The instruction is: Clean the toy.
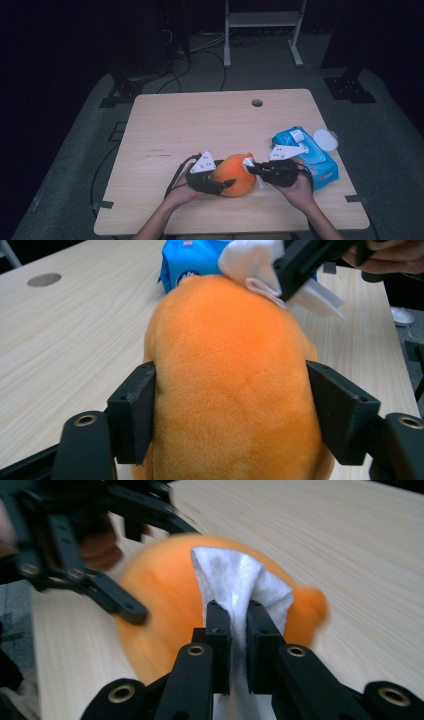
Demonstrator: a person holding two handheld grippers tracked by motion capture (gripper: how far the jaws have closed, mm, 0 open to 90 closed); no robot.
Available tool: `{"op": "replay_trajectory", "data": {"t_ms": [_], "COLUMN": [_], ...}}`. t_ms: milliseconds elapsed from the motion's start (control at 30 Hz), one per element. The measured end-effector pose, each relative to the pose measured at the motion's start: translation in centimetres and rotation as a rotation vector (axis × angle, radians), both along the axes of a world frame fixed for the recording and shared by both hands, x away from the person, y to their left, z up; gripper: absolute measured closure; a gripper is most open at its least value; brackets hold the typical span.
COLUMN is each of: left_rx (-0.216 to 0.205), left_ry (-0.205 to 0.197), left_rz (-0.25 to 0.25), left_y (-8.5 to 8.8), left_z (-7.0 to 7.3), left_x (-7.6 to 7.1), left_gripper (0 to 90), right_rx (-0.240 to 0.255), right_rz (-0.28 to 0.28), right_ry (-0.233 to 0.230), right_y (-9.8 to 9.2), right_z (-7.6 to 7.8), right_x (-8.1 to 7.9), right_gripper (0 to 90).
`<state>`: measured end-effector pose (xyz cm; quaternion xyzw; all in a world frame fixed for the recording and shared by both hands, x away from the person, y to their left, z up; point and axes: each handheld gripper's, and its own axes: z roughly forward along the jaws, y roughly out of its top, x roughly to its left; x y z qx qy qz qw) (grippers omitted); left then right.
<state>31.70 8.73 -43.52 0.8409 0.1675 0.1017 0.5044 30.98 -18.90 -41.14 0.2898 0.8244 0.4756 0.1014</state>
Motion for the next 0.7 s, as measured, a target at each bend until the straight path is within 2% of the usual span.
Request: {"op": "replay_trajectory", "data": {"t_ms": [67, 167, 233, 300, 400, 433, 533, 700], "left_rx": [-0.004, -0.001, 0.01, 0.022, 0.044, 0.043, 0.034, 0.033], "left_ry": [0.018, 0.017, 0.005, -0.015, -0.049, -0.048, -0.039, -0.035], "left_rz": [0.005, 0.01, 0.008, 0.0, -0.012, -0.012, -0.01, -0.007], "left_y": [0.4, 0.1, -0.1, -0.5, -0.9, -0.9, -0.7, -0.7], "left_z": [-0.2, -0.2, -0.1, 0.0, 0.1, 0.1, 0.0, 0.0], "left_x": [0.1, 0.1, -0.1, -0.4, -0.8, -0.9, -0.8, -0.7], "left_gripper": [25.5, 23.6, 22.7, 22.7, 22.6, 22.6, 22.6, 22.4], "right_rx": [-0.003, 0.005, -0.002, 0.031, 0.043, 0.037, 0.053, 0.037], "right_rz": [-0.023, -0.037, -0.031, -0.004, 0.028, 0.029, 0.026, -0.032], "right_ry": [0.033, 0.053, 0.028, 0.011, -0.017, -0.019, 0.009, 0.064], "right_y": [-0.8, -1.0, -0.5, 0.1, 0.9, 1.0, 0.4, -1.5], "right_z": [-0.7, -0.9, -0.3, 0.5, 1.3, 1.4, 0.7, -0.7], "right_x": [0.3, 0.5, 0.2, -0.2, -0.5, -0.5, 0.0, 0.7], "right_gripper": [81.7, 81.7, 81.7, 81.7, 81.6, 81.6, 81.7, 81.5]}}
